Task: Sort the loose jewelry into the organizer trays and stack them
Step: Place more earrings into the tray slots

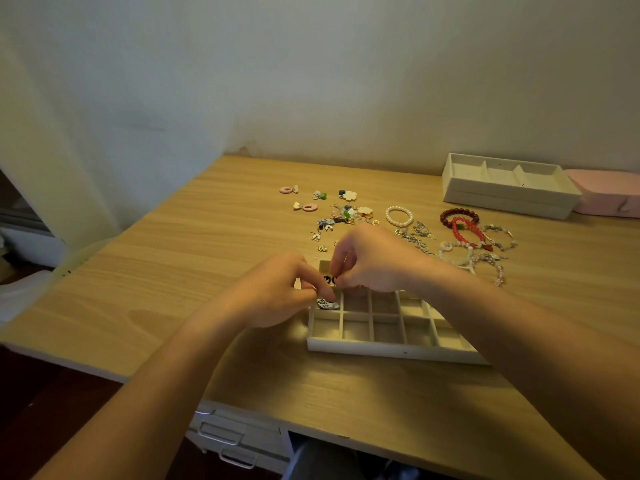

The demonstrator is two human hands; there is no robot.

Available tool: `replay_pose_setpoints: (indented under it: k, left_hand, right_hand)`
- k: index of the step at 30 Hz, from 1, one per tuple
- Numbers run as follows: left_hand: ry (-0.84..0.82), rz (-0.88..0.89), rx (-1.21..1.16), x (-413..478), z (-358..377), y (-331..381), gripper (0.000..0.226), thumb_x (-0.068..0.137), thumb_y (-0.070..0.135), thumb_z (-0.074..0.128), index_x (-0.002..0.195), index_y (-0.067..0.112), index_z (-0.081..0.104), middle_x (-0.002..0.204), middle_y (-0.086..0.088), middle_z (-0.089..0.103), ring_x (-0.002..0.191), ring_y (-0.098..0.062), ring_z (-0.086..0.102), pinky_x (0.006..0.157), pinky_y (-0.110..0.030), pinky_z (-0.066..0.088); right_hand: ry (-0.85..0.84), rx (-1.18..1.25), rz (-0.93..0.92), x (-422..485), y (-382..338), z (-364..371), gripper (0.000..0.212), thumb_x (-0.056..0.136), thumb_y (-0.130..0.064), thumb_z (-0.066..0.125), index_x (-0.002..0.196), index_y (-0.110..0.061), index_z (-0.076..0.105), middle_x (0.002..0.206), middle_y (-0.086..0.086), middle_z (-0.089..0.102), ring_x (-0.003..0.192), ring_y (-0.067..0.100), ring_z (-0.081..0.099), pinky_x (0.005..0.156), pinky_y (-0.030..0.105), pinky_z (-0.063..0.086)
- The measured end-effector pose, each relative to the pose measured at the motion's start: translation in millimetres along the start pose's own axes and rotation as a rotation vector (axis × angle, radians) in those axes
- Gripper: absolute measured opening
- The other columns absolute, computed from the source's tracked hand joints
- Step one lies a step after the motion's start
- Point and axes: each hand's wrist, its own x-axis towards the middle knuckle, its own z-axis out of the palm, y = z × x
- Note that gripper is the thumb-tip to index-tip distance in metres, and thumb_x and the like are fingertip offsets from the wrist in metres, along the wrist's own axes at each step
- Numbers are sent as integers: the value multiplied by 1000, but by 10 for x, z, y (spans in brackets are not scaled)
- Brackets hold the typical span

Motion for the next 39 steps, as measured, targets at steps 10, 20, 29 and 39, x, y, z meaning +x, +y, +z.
replay_pose_setpoints:
  k: [10, 20, 29, 39]
  left_hand:
    - [-84, -41, 105, -1, -16, 37, 22, 96, 26, 61, 98, 36, 80, 91, 9, 57, 78, -7, 50, 62, -17, 35]
    - [-76, -66, 9, 3, -41, 6, 32, 95, 14, 56, 95, 34, 81, 89, 11, 55, 78, -5, 50, 64, -19, 34]
    - [-96, -56, 28, 21, -12, 5, 25, 94, 19, 61, 95, 33, 81, 85, 12, 56, 78, -7, 50, 65, -22, 36]
    - [14, -34, -114, 124, -86, -23, 30, 89, 7, 59, 85, 28, 80, 76, 4, 63, 59, -4, 46, 58, -25, 38]
  right_hand:
    - [50, -92, 3, -12, -49, 46, 16, 76, -23, 88, 86, -22, 75, 80, -8, 68, 76, 11, 64, 61, 24, 50]
    - [-93, -71, -78, -74, 108, -29, 29, 94, -14, 55, 96, -29, 80, 73, -26, 57, 67, -4, 51, 58, 16, 35]
    - [-175, -223, -86, -93, 71, 49, 32, 94, -23, 53, 111, -34, 77, 97, -10, 74, 84, 10, 64, 74, 33, 57]
    - [14, -68, -68, -25, 103, -36, 28, 94, -22, 52, 99, -29, 79, 96, -14, 71, 79, 6, 61, 66, 29, 50]
